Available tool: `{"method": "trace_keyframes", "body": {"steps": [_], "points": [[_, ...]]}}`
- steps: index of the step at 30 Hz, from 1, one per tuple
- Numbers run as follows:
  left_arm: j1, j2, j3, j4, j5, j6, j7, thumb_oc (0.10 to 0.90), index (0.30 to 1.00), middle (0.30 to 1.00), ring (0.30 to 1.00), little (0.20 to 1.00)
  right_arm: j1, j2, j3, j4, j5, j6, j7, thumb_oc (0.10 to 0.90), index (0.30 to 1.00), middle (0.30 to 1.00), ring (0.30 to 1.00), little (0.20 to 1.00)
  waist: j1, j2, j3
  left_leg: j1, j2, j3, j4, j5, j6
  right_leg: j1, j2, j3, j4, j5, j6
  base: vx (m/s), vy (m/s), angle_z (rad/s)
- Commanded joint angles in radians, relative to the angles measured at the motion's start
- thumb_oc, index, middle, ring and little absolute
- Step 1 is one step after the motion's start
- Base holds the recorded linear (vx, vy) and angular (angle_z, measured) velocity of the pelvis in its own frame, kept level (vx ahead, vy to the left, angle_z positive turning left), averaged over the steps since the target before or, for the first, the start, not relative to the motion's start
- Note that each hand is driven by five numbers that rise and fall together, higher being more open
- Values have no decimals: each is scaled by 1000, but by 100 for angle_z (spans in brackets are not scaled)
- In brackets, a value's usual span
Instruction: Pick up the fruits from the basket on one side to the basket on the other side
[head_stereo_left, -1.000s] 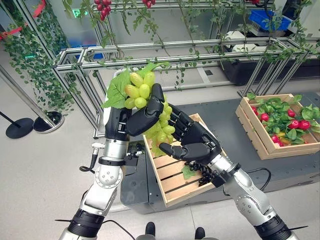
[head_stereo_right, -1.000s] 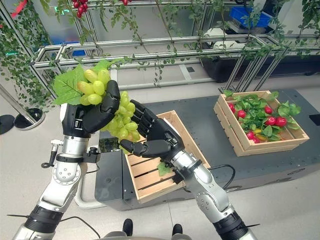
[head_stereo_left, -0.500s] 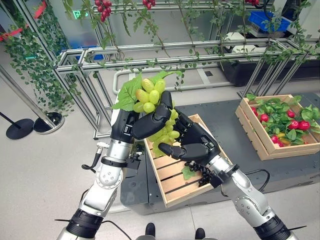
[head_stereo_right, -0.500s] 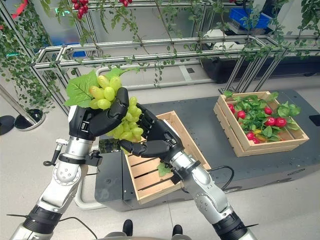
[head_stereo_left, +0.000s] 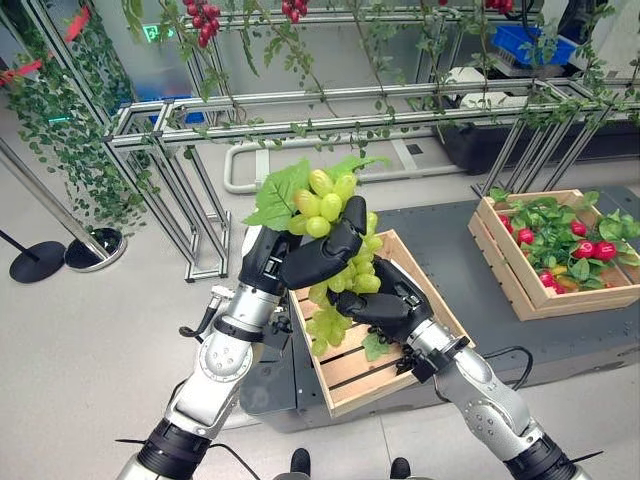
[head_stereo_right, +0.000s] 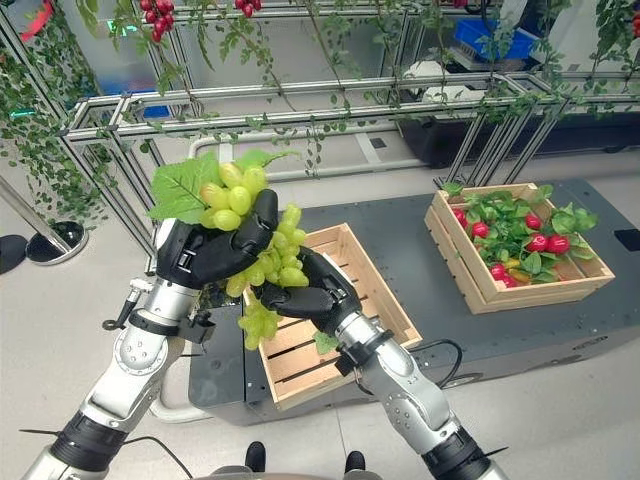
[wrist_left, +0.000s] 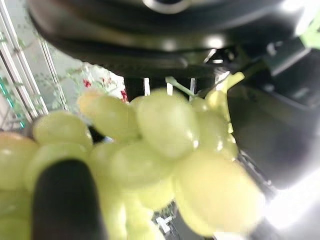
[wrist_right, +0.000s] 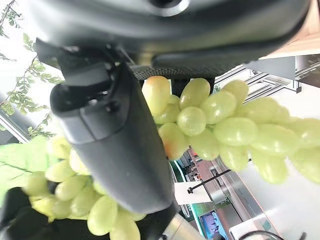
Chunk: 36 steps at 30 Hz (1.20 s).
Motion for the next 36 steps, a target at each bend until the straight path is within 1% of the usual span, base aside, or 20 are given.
{"method": "trace_keyframes", "body": {"steps": [1,4,7,9,10,11,12,16,19,21,22,23,25,27,28,30,31,33,36], "points": [[-110,-5,-1,-107,-63,-162,-8,400,300,300,300,300,-37,47,-17,-26,28,-79,-23,400,300,300,300,300,1,-5,-100,41,8,4,8,-106,-8,-7,-29,28,2,2,16,0,0,0],[-114,-1,-19,-110,-53,-149,-13,400,300,300,300,300,-39,48,-11,-19,26,-87,-38,400,300,300,300,300,-2,-5,-100,40,9,6,8,-106,-7,-11,-28,32,2,4,16,0,0,0],[-112,5,-18,-101,-42,-153,-13,400,300,300,300,300,-38,46,-17,-18,25,-98,-47,400,300,300,300,300,-2,-4,-97,41,9,6,8,-106,-7,-11,-27,34,2,4,16,0,0,0],[-109,11,-17,-97,-31,-146,9,400,300,300,300,300,-37,44,-22,-15,19,-113,-58,400,300,300,300,300,-3,-4,-98,40,10,7,8,-106,-7,-13,-26,36,2,4,16,0,0,0],[-106,15,-11,-92,-24,-143,26,458,387,387,387,387,-36,42,-28,-16,15,-118,-68,400,300,300,300,300,-3,-4,-98,39,11,8,8,-105,-7,-14,-26,38,2,4,16,0,0,0],[-102,17,-2,-91,-13,-137,43,558,538,538,538,538,-31,41,-33,-20,6,-126,-76,400,300,300,300,300,-3,-4,-98,40,12,8,8,-105,-7,-14,-25,38,2,5,16,0,0,0],[-91,24,14,-87,-11,-131,65,800,900,900,900,900,-18,38,-48,-29,0,-130,-84,400,300,300,300,300,-4,-4,-99,40,13,7,8,-105,-8,-15,-24,40,2,5,16,0,0,0],[-68,36,59,-76,13,-139,114,800,900,900,900,900,2,31,-80,-32,-10,-143,-93,400,300,300,300,300,-4,-4,-101,38,15,9,8,-106,-8,-19,-21,42,2,5,15,0,0,0],[-33,39,120,-65,58,-113,183,800,900,900,900,900,30,34,-121,-40,-29,-149,-106,400,300,300,300,300,-7,-6,-103,34,20,10,8,-103,-11,-22,-16,43,2,4,13,7,-39,-1],[-26,41,135,-55,62,-108,206,800,900,900,900,900,37,34,-133,-45,-38,-150,-113,400,300,300,300,300,-10,-7,-104,33,21,11,8,-101,-11,-25,-14,44,2,4,11,-2,-40,-2],[-11,41,170,-38,56,-108,237,800,900,900,900,900,48,34,-160,-42,-47,-150,-116,400,300,300,300,300,-14,-8,-104,31,26,17,8,-98,-12,-29,-9,45,2,4,8,-7,-46,-2],[-4,38,183,-30,54,-110,245,800,900,900,900,900,52,37,-169,-39,-50,-153,-117,400,300,300,300,300,-15,-8,-104,31,28,19,8,-97,-13,-30,-8,45,2,4,7,-10,-72,-5],[14,23,222,-8,60,-116,295,800,900,900,900,900,64,50,-198,-25,-76,-166,-121,400,300,300,300,300,-19,-11,-104,28,35,23,8,-94,-16,-36,-1,46,2,3,3,-4,-65,-11],[22,14,240,0,68,-120,332,800,900,900,900,900,68,53,-215,-22,-83,-164,-122,400,300,300,300,300,-22,-12,-103,31,37,27,8,-94,-16,-36,4,49,2,1,1,8,-43,-8],[27,1,258,4,80,-123,383,800,900,900,900,900,72,56,-230,-19,-100,-164,-123,400,300,300,300,300,-24,-13,-102,38,38,35,8,-93,-18,-38,9,58,2,-1,-2,14,-32,-3],[32,-17,281,5,83,-127,433,800,900,900,900,900,70,53,-245,-8,-94,-161,-111,400,300,300,300,300,-24,-16,-97,45,41,40,8,-85,-22,-40,13,67,2,-1,-7,0,0,0],[33,-32,289,7,85,-132,461,800,900,900,900,900,65,49,-251,-1,-77,-162,-108,400,300,300,300,300,-21,-18,-90,47,41,35,8,-79,-23,-38,15,73,2,2,-10,0,10,-4],[30,-48,292,12,88,-139,482,800,900,900,900,900,56,49,-255,12,-100,-170,-101,400,300,300,300,300,-19,-20,-84,47,38,22,8,-78,-21,-37,15,84,2,4,-12,-22,70,-4],[17,-57,280,6,106,-115,509,800,900,900,900,900,32,36,-254,7,-90,-146,-85,400,300,300,300,300,-14,-22,-78,47,18,-42,11,-90,-13,-39,15,124,2,6,-10,-23,161,-15]]}}
